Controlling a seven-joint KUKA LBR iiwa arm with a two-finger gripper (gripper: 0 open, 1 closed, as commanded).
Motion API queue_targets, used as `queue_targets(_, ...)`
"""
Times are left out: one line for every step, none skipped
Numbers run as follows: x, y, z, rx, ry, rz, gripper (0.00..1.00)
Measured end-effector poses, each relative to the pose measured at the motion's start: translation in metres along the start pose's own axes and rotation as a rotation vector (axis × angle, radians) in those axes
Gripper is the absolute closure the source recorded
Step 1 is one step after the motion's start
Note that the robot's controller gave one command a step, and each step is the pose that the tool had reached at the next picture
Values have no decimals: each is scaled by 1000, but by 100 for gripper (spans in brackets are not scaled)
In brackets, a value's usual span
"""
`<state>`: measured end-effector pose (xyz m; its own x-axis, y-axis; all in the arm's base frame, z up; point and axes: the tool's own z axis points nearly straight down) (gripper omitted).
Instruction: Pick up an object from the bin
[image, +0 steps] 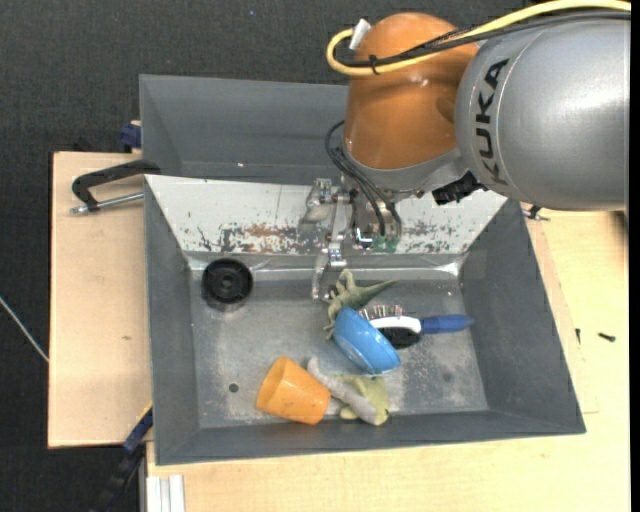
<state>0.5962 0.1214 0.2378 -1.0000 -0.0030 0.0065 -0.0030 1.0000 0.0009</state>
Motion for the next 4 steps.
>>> queue_targets(46,-48,101,2,2,-8,0)
queue_targets(22,-84,153,-3,-12,0,0)
queue_targets(22,-86,155,-2,-9,4,100)
queue_targets(45,-101,22,-1,-19,38,100)
